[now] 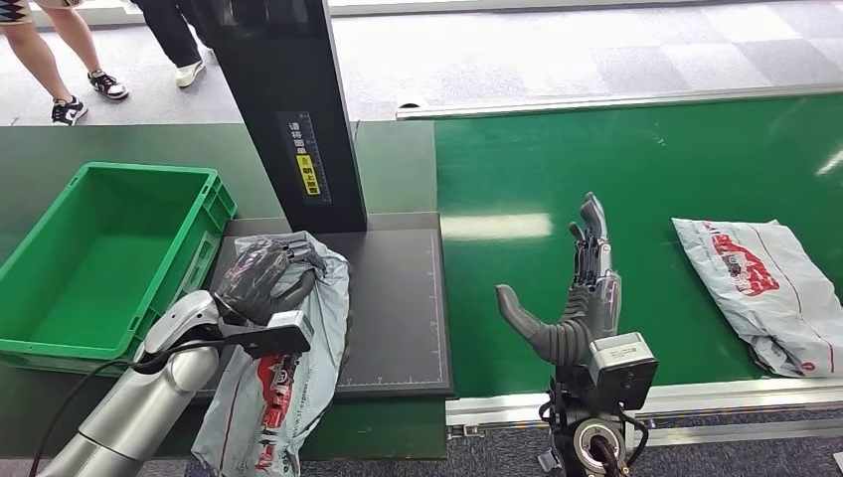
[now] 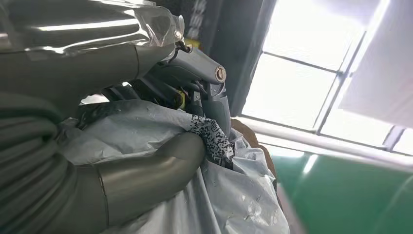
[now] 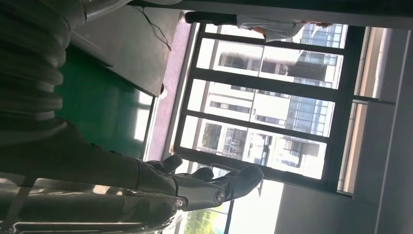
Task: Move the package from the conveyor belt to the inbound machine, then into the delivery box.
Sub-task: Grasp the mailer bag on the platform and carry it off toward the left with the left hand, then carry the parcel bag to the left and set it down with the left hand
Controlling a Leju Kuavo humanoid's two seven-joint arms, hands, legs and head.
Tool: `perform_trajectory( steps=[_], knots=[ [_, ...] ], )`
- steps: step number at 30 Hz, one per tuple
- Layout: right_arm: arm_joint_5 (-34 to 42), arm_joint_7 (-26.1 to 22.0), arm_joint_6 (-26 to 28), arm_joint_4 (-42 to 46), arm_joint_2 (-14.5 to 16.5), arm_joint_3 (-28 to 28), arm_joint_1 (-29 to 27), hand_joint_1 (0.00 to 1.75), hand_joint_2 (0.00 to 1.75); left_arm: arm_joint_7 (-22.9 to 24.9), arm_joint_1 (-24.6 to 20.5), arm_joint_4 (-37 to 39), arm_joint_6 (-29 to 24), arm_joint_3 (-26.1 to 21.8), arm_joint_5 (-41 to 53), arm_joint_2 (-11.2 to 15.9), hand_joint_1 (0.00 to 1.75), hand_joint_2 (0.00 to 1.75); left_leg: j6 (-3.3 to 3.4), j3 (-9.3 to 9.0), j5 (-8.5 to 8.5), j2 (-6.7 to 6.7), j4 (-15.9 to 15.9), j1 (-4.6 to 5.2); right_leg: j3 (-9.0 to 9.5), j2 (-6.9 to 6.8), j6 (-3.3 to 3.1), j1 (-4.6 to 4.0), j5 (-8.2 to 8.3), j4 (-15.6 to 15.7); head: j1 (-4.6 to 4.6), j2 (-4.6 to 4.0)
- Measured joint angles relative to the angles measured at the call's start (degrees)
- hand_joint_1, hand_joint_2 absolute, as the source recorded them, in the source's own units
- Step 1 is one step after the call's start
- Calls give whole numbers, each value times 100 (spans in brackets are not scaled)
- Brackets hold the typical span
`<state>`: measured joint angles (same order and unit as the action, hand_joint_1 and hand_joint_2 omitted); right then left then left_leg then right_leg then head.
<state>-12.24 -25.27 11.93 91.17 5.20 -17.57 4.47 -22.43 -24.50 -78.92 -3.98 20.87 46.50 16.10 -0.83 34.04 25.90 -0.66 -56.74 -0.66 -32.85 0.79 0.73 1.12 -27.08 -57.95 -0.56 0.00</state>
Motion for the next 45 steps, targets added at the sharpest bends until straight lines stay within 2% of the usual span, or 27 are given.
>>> perform_trajectory(
  steps=[8, 10, 14, 20, 22, 24, 26, 29, 34, 38, 45],
  knots=[
    [0, -2, 0, 0, 0, 6, 0, 0, 175, -9, 160, -555, -20, 0, -24, 18, 175, 175, 0, 1, -1, 0, 1, -2, -2, 0, -1, -2, 0, 0, 0, 0],
    [0, -3, 2, 0, 0, 7, 0, 0, 175, -138, 190, -624, -116, -2, -132, 23, 175, 175, 0, 2, -1, 1, 0, -2, -2, 0, -1, -2, 0, 0, 1, 0],
    [-2, -28, 46, 0, -5, 16, -10, 0, 175, -562, 391, -1210, -550, -36, -523, -8, 175, 175, 0, 6, 0, 2, 0, -1, -7, 1, 0, 0, -1, 0, 1, 0],
    [-10, -120, 160, 8, -22, 90, -50, 0, 175, -727, 603, -2476, -1408, -310, -688, -152, 175, 175, 0, 13, 3, 2, 0, -1, -15, 2, 0, 0, -1, 0, -1, 0],
    [-16, -130, 185, 26, -22, 113, -76, 0, 175, -509, 624, -2713, -1778, -500, -483, -212, 175, 175, 0, 12, 3, 2, 0, -2, -15, 2, -1, -1, -1, 0, -1, 0],
    [-25, -139, 190, 47, -18, 117, -105, 0, 175, 9, 560, -2723, -2115, -779, 22, -257, 175, 175, -1, 11, 2, 2, 0, -5, -16, 1, -2, -3, -1, 0, 0, 0],
    [-29, -149, 190, 54, -9, 116, -128, 0, 175, 369, 342, -2407, -2333, -1190, 312, -272, 175, 175, -3, 10, -3, 2, 0, -7, -16, 1, -4, -5, 0, -1, 1, 0],
    [-19, -168, 189, 53, 4, 106, -135, 0, 175, 410, -83, -1735, -2438, -1743, 270, -246, 175, 175, -6, 10, -10, 3, 1, -9, -16, 2, -9, -8, 5, -3, -1, -1],
    [5, -186, 178, 49, 7, 98, -127, 0, 175, 456, -330, -1350, -2453, -1960, 394, -201, 175, 175, -6, 9, -13, 4, 1, -10, -16, 2, -11, -10, 8, -4, 0, -1],
    [121, -218, 33, -13, 39, 4, -8, 0, 175, 1325, -1676, 700, -2462, -2428, 1918, 146, 175, 175, -4, 13, -17, 4, 0, -10, -18, 2, -12, -9, 11, -5, 1, 0],
    [193, -198, -54, -122, 57, -140, 87, 0, 175, 2303, -2892, 3055, -2435, -2416, 3049, 587, 175, 175, -4, 17, -16, 8, 1, -10, -25, 7, -12, -10, 11, -8, 1, 0]
  ],
)
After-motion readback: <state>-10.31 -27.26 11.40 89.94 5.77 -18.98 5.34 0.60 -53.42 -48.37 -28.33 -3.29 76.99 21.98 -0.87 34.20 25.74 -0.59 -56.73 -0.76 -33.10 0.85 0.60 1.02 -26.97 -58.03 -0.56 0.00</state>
